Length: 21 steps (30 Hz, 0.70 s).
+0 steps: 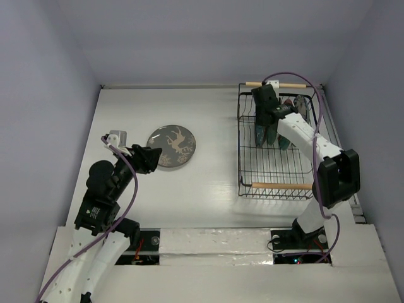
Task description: Unload the plates from the dish rack
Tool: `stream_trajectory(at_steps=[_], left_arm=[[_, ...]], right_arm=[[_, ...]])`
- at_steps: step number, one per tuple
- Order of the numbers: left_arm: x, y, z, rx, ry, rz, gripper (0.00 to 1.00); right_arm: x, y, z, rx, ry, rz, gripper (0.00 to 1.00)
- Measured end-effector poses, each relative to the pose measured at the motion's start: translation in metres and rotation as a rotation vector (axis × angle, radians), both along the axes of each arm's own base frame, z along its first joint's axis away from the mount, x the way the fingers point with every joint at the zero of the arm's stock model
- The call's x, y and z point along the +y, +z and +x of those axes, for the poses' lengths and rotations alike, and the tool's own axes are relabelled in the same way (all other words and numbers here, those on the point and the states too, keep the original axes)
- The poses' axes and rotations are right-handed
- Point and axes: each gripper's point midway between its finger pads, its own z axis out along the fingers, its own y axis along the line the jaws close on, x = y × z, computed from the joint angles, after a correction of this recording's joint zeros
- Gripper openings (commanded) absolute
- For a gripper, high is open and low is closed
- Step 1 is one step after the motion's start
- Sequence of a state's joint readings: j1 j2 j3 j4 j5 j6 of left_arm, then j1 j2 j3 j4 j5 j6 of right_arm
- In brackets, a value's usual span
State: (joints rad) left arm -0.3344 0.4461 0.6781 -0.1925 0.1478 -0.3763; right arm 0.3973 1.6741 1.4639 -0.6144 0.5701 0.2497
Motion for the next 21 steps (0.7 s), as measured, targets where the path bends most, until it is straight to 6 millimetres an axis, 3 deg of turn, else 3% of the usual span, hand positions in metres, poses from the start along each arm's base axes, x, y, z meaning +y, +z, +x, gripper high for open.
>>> stream_trajectory(at_steps=[4, 6, 7, 11, 14, 21], left_arm=[[0.0, 0.001, 0.0, -0.002, 0.0, 0.0, 0.46], [0.0, 0.001, -0.001, -0.003, 0.0, -0.001, 0.46], [0.0, 0.001, -0.001, -0.004, 0.0, -0.001, 0.47], [0.0, 0.002, -0.001, -0.008, 0.0, -0.002, 0.47], [0.001, 0.004, -0.003, -0.016, 0.002, -0.005, 0.47], [0.002, 0.005, -0.004, -0.023, 0.004, -0.007, 0.48]], right_arm=[[-0.001, -0.005, 0.002, 0.021, 0.005, -0.026, 0.4], [-0.003, 0.001, 0.003, 0.015, 0.001, -0.042, 0.29], [-0.004, 0.006, 0.004, 0.008, -0.002, -0.05, 0.19], [-0.013, 0.013, 0.001, 0.019, -0.016, -0.102, 0.01], [-0.023, 0.019, -0.001, 0.029, -0.035, -0.131, 0.0], [-0.023, 0.041, -0.007, 0.048, -0.008, -0.15, 0.0]])
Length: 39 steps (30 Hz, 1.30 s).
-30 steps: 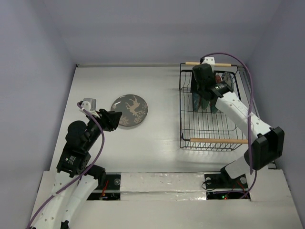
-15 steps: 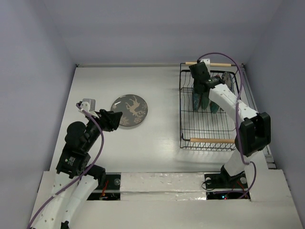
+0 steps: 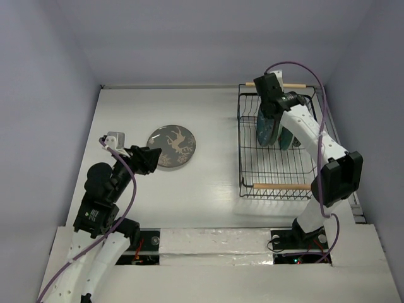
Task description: Unload the plates from the dish rack
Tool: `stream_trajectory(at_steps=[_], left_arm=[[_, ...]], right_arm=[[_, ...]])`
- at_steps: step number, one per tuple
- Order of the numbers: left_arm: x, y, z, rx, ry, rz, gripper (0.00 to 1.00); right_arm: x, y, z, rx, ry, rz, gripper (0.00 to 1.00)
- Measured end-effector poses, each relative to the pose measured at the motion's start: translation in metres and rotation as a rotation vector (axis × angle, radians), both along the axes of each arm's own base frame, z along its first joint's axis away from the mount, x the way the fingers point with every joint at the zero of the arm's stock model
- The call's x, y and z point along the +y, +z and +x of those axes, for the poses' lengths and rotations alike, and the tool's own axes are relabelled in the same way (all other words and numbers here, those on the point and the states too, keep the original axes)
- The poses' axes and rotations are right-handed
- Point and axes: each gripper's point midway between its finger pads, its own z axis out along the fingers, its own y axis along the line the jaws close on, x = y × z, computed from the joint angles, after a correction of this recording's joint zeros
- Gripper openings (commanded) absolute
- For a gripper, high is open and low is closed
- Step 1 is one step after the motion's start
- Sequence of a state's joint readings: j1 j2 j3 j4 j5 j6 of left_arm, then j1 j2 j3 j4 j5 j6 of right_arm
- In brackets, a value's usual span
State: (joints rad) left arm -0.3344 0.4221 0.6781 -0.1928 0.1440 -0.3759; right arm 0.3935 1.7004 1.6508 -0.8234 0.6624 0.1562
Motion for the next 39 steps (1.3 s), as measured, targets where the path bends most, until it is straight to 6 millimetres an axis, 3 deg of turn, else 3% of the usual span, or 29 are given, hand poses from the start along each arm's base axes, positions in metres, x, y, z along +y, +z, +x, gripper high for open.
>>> stream_trajectory(at_steps=[7, 15, 19, 22, 24, 26, 31, 36, 39], left_arm=[[0.0, 0.0, 0.0, 0.0, 0.0, 0.0, 0.49], [0.0, 0.0, 0.0, 0.0, 0.0, 0.0, 0.49], [0.0, 0.0, 0.0, 0.0, 0.0, 0.0, 0.5], [0.001, 0.001, 0.0, -0.003, 0.006, -0.002, 0.5], [0.003, 0.003, -0.001, -0.011, 0.013, -0.004, 0.5], [0.005, 0.005, -0.002, -0.023, 0.026, -0.009, 0.5], [0.017, 0.013, -0.008, -0.054, 0.077, -0.027, 0.51], [0.022, 0.017, -0.011, -0.072, 0.105, -0.041, 0.51], [0.023, 0.017, -0.01, -0.069, 0.108, -0.041, 0.51]], right_arm=[[0.006, 0.057, -0.006, -0.097, 0.024, 0.031, 0.0], [0.021, 0.149, -0.057, -0.332, 0.078, 0.14, 0.0], [0.065, 0.182, -0.076, -0.437, 0.214, 0.31, 0.0], [0.122, 0.189, -0.072, -0.476, 0.339, 0.501, 0.0], [0.164, 0.179, -0.061, -0.462, 0.403, 0.638, 0.0], [0.207, 0.157, -0.047, -0.415, 0.449, 0.759, 0.0], [0.292, 0.068, -0.02, -0.208, 0.48, 0.912, 0.0], [0.329, -0.015, -0.017, -0.019, 0.432, 0.945, 0.0], [0.339, -0.039, -0.015, 0.026, 0.401, 0.97, 0.0]])
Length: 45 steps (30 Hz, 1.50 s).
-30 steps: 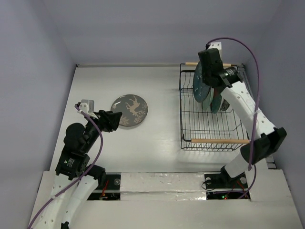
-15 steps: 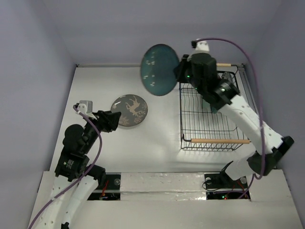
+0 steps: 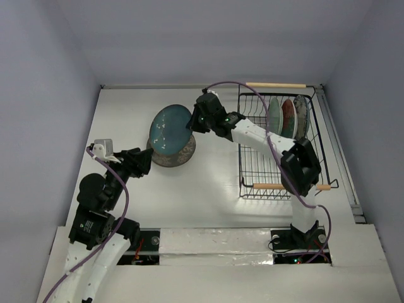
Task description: Unload the plates from the dish rack
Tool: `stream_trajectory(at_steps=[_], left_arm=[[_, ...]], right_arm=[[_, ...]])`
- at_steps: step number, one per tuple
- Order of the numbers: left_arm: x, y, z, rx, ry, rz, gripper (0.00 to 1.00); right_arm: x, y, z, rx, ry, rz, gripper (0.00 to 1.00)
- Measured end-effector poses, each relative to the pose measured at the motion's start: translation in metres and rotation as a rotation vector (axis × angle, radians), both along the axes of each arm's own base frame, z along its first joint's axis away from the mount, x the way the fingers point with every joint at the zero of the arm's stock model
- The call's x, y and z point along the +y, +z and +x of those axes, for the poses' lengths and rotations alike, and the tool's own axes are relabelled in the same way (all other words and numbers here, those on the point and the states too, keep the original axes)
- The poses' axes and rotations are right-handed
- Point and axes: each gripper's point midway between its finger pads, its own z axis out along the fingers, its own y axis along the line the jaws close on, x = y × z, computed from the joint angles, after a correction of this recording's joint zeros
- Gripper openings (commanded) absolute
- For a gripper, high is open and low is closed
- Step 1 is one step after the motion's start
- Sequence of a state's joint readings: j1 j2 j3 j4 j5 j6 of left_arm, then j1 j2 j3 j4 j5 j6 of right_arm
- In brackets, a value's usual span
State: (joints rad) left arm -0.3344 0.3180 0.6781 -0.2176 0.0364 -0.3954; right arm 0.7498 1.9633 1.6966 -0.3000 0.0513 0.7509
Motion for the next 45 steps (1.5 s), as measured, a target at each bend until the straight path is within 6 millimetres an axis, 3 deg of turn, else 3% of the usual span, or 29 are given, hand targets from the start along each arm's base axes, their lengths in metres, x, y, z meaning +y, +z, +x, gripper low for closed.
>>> stream_trajectory(at_steps=[10, 17, 20, 22, 28, 29, 32, 38, 45], left_arm=[[0.0, 0.0, 0.0, 0.004, 0.0, -0.003, 0.51], [0.0, -0.001, 0.0, 0.005, 0.0, -0.005, 0.51], [0.0, -0.001, 0.0, 0.006, 0.0, -0.005, 0.51], [-0.001, -0.001, 0.001, 0.007, 0.0, -0.004, 0.51], [-0.001, -0.001, 0.001, 0.008, 0.0, -0.004, 0.51], [-0.001, -0.001, 0.001, 0.008, -0.001, -0.004, 0.51], [-0.001, -0.001, 0.001, 0.008, -0.001, -0.004, 0.51], [-0.001, -0.001, 0.0, 0.008, -0.003, -0.004, 0.51], [-0.001, -0.001, 0.0, 0.009, -0.004, -0.004, 0.51]], right_arm=[[0.022, -0.027, 0.008, 0.055, -0.033, 0.137, 0.0], [0.026, -0.083, 0.002, 0.145, -0.044, 0.144, 0.02], [0.027, -0.091, -0.001, 0.174, -0.05, 0.173, 0.04], [0.029, -0.09, -0.001, 0.17, -0.048, 0.187, 0.11], [0.029, -0.096, -0.004, 0.181, -0.056, 0.214, 0.52], [0.028, -0.099, -0.004, 0.182, -0.057, 0.208, 0.63], [0.021, -0.111, -0.008, 0.191, -0.065, 0.174, 0.81], [0.013, -0.108, -0.005, 0.147, -0.06, 0.101, 1.0], [-0.011, -0.115, -0.007, 0.103, -0.056, -0.087, 1.0]])
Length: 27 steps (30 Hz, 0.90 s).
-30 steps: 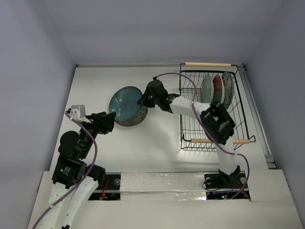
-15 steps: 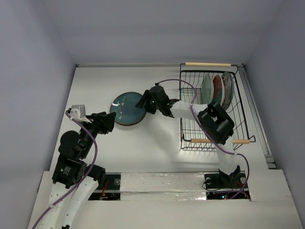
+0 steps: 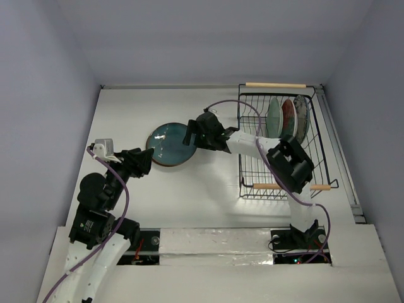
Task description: Unload the plates from the dish rack
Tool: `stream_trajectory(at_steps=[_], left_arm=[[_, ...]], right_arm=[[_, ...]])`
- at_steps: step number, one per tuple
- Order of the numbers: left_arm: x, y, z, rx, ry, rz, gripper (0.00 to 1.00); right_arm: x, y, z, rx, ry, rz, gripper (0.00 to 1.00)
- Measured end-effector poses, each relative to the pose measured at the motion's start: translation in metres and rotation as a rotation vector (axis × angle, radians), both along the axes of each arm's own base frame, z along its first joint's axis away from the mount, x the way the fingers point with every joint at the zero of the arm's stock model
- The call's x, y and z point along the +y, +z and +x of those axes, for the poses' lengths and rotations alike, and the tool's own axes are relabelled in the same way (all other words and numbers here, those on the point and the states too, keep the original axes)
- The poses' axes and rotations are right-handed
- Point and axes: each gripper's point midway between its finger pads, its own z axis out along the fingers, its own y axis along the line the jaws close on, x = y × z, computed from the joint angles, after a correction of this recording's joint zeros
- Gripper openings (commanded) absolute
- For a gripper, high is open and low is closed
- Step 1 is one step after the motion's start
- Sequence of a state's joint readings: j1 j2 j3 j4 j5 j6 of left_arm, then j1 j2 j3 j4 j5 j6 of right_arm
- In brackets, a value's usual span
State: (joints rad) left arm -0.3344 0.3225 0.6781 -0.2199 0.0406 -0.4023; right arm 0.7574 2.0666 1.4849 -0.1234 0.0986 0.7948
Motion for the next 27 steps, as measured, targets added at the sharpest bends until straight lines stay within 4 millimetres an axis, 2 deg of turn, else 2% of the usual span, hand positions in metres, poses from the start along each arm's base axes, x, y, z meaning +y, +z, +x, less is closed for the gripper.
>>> stream_trajectory(at_steps=[4, 7, 8, 9, 10, 12, 13, 14, 16, 18, 19, 20, 21, 22, 23, 25, 27], left_arm=[[0.0, 0.0, 0.0, 0.0, 0.0, 0.0, 0.51], [0.0, 0.0, 0.0, 0.0, 0.0, 0.0, 0.5], [0.0, 0.0, 0.0, 0.0, -0.001, 0.0, 0.49], [0.0, 0.0, 0.0, 0.0, -0.002, 0.0, 0.44], [-0.001, 0.0, 0.0, 0.0, -0.003, -0.001, 0.41], [-0.001, 0.0, 0.0, 0.002, -0.003, -0.005, 0.3], [-0.001, 0.0, 0.0, 0.001, -0.003, -0.005, 0.2], [-0.001, 0.0, 0.0, 0.003, -0.002, -0.008, 0.14], [-0.001, 0.0, 0.0, 0.003, -0.002, -0.006, 0.03], [0.0, 0.0, 0.001, 0.005, 0.002, -0.005, 0.01], [0.0, -0.001, 0.002, 0.007, 0.006, -0.006, 0.01], [0.001, -0.001, 0.002, 0.009, 0.01, -0.005, 0.02], [0.001, -0.002, 0.003, 0.012, 0.014, -0.004, 0.04], [0.002, -0.002, 0.003, 0.014, 0.016, -0.004, 0.08], [0.002, -0.003, 0.004, 0.016, 0.017, -0.003, 0.18], [0.002, -0.003, 0.004, 0.017, 0.018, -0.002, 0.26], [0.002, -0.003, 0.004, 0.018, 0.017, -0.002, 0.34]], right_arm=[[-0.019, 0.007, -0.006, -0.023, 0.02, -0.106, 0.98], [-0.032, 0.032, -0.012, -0.066, 0.049, -0.157, 0.51], [-0.036, 0.046, -0.013, -0.093, 0.053, -0.161, 0.21], [-0.042, 0.066, -0.014, -0.134, 0.057, -0.163, 0.08], [-0.047, 0.087, -0.015, -0.171, 0.052, -0.158, 0.0], [-0.062, 0.139, -0.018, -0.282, 0.035, -0.147, 0.0], [-0.072, 0.167, -0.02, -0.343, 0.014, -0.144, 0.0], [-0.083, 0.195, -0.024, -0.402, -0.008, -0.135, 0.0], [-0.109, 0.239, -0.029, -0.498, -0.06, -0.131, 0.0], [-0.138, 0.275, -0.036, -0.569, -0.117, -0.108, 0.01], [-0.16, 0.289, -0.036, -0.595, -0.163, -0.113, 0.04], [-0.18, 0.296, -0.033, -0.609, -0.21, -0.125, 0.09], [-0.205, 0.299, -0.028, -0.612, -0.269, -0.151, 0.26], [-0.222, 0.297, -0.024, -0.606, -0.308, -0.177, 0.37], [-0.245, 0.292, -0.018, -0.591, -0.356, -0.22, 0.5], [-0.276, 0.271, -0.011, -0.538, -0.421, -0.319, 0.58], [-0.294, 0.245, -0.007, -0.469, -0.44, -0.414, 0.58]])
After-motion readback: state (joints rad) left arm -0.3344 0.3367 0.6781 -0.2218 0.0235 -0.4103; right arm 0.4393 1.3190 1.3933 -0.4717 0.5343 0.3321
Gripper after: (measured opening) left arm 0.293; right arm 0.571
